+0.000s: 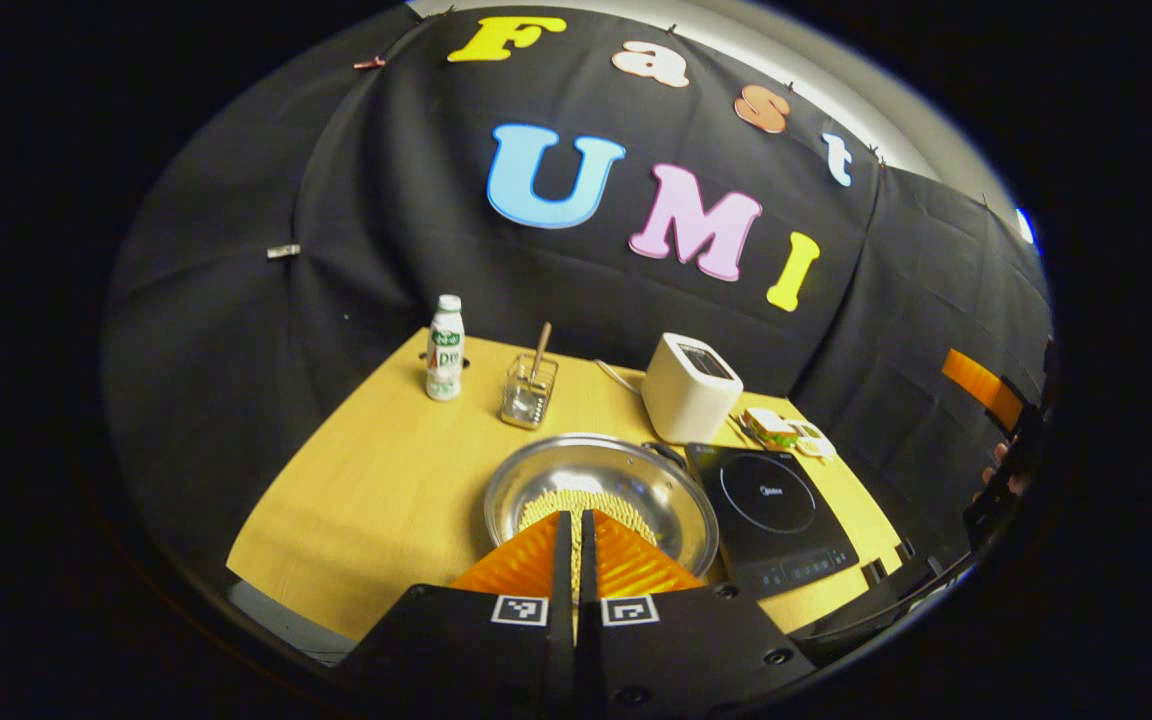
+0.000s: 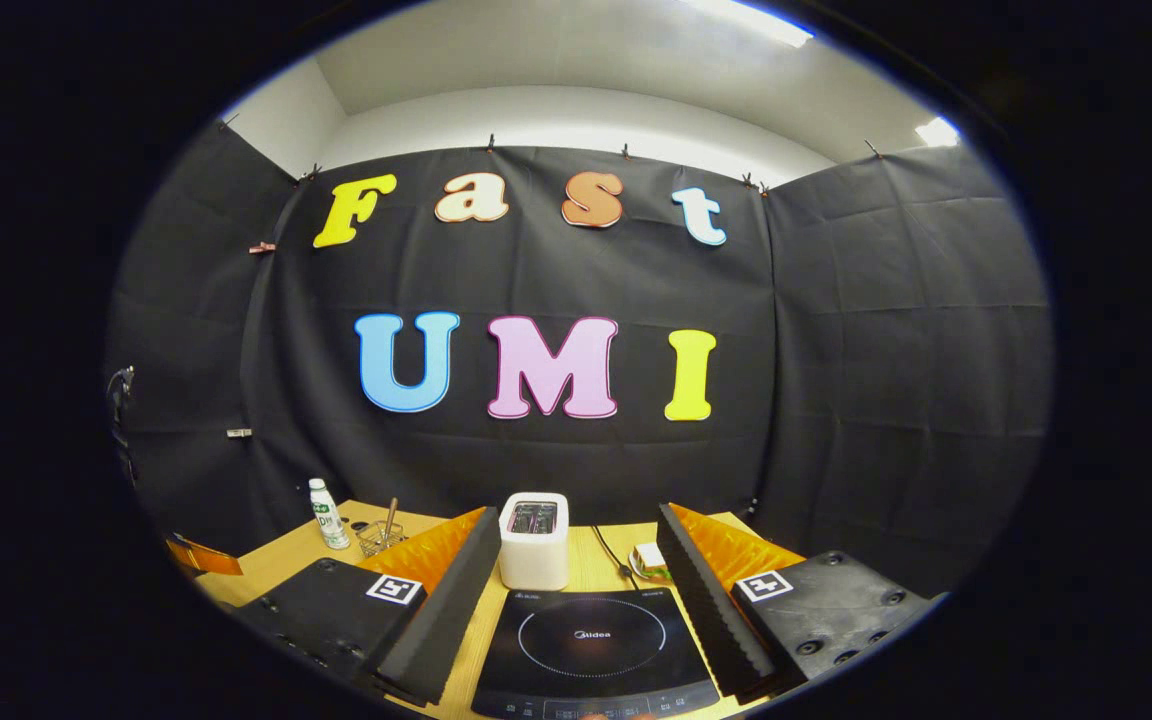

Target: First push the handle of the pot to place it horizontally, then grasp the pot with both hands and set it on the induction cooktop.

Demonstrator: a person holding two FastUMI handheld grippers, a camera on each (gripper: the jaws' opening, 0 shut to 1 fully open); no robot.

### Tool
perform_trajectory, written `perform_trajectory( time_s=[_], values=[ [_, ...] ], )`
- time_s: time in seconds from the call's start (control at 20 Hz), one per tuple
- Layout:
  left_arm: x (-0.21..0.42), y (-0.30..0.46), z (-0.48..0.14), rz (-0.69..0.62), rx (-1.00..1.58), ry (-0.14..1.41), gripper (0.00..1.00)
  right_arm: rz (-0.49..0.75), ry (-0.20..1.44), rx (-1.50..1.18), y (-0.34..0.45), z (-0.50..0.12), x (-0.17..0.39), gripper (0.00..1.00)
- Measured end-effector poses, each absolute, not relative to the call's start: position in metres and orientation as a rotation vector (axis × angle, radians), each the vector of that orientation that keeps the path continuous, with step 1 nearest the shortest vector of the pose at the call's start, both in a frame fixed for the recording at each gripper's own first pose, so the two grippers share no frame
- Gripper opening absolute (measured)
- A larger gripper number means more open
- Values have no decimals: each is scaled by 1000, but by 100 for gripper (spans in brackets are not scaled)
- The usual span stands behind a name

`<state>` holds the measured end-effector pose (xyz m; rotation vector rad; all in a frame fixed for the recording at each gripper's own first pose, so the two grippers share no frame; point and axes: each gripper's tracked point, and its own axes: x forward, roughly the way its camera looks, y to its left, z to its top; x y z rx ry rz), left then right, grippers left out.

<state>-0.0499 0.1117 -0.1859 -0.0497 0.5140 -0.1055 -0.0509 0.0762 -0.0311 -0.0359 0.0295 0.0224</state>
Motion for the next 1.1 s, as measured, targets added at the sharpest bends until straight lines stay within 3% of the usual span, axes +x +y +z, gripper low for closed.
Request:
perform_trajectory(
  time_s=[0.55,0.9,1.1],
  values=[
    [-79,89,-305,-238,3,886,5,34,98,-80,79,-53,-50,98],
    [-72,104,-338,-228,39,1063,5,-5,144,-62,58,-71,-42,98],
    [-59,118,-340,-191,121,1077,5,-25,161,-42,47,-76,-35,98]
  ],
)
